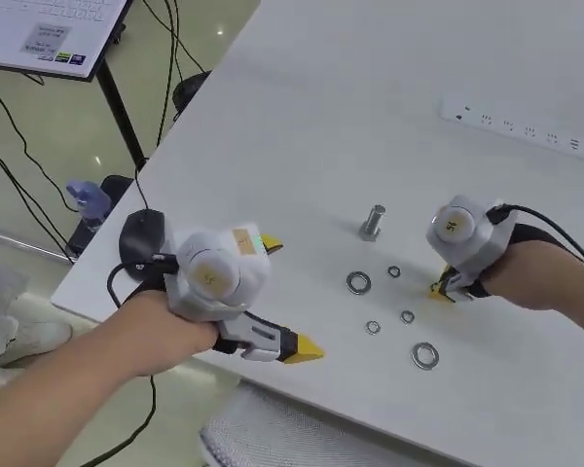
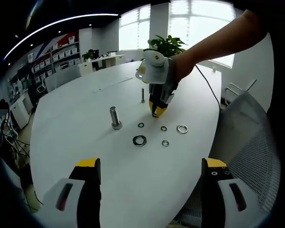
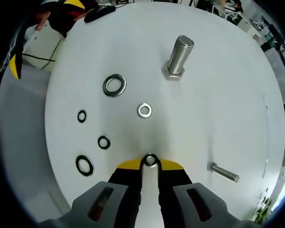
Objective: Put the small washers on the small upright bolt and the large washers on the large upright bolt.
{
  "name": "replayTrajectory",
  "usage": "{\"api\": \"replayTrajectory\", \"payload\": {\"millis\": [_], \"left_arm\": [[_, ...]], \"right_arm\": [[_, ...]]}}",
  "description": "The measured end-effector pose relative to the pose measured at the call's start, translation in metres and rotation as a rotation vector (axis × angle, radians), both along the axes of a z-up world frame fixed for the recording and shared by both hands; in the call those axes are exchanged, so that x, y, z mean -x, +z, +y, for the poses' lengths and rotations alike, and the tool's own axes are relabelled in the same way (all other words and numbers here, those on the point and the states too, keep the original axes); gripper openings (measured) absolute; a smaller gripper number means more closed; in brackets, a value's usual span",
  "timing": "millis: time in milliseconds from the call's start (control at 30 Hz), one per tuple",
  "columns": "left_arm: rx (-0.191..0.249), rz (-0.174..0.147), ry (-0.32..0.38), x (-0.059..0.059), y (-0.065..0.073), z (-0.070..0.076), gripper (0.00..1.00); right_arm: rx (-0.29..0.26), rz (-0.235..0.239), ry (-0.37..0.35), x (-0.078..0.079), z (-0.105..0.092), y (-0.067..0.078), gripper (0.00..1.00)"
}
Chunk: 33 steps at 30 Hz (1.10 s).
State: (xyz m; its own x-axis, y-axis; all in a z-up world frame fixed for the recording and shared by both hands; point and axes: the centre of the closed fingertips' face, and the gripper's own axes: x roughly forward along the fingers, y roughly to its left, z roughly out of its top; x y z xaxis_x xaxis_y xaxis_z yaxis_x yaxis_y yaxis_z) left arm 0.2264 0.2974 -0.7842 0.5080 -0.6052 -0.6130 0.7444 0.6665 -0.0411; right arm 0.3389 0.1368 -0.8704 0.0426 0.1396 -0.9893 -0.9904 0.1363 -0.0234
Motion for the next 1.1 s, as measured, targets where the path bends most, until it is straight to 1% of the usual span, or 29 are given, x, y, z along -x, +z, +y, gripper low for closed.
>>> {"api": "replayTrajectory", "payload": {"millis": [67, 167, 267, 467, 633, 733, 867, 1000, 1100], "left_arm": [[-0.002, -0.001, -0.001, -0.001, 0.001, 0.0, 0.87], [-0.006, 0.0, -0.008, -0.001, 0.001, -0.001, 0.87], [-0.014, 0.0, -0.007, -0.001, 0.001, 0.0, 0.86], [-0.014, 0.001, -0.005, -0.002, 0.0, -0.003, 0.86], [-0.007, 0.004, -0.003, -0.002, 0.0, -0.005, 0.86], [-0.011, 0.008, -0.006, -0.002, -0.002, -0.006, 0.87], [-0.003, 0.003, -0.004, -0.003, -0.001, -0.007, 0.89], [0.006, -0.001, -0.001, -0.004, 0.002, -0.009, 0.91], [0.006, 0.005, -0.005, -0.004, 0.001, -0.009, 0.92]], "right_arm": [[-0.014, 0.004, -0.006, -0.001, -0.001, 0.001, 0.12], [-0.047, 0.012, -0.037, -0.001, -0.002, 0.001, 0.12], [-0.055, 0.016, -0.052, -0.001, -0.003, 0.001, 0.12], [-0.061, 0.023, -0.069, 0.0, -0.008, 0.004, 0.12], [-0.076, 0.032, -0.09, 0.001, -0.013, 0.012, 0.12], [-0.082, 0.03, -0.1, 0.001, -0.019, 0.017, 0.12], [-0.098, 0.03, -0.126, 0.0, -0.028, 0.026, 0.12], [-0.1, 0.018, -0.146, -0.005, -0.041, 0.033, 0.12], [-0.104, 0.018, -0.172, -0.008, -0.049, 0.037, 0.12]]}}
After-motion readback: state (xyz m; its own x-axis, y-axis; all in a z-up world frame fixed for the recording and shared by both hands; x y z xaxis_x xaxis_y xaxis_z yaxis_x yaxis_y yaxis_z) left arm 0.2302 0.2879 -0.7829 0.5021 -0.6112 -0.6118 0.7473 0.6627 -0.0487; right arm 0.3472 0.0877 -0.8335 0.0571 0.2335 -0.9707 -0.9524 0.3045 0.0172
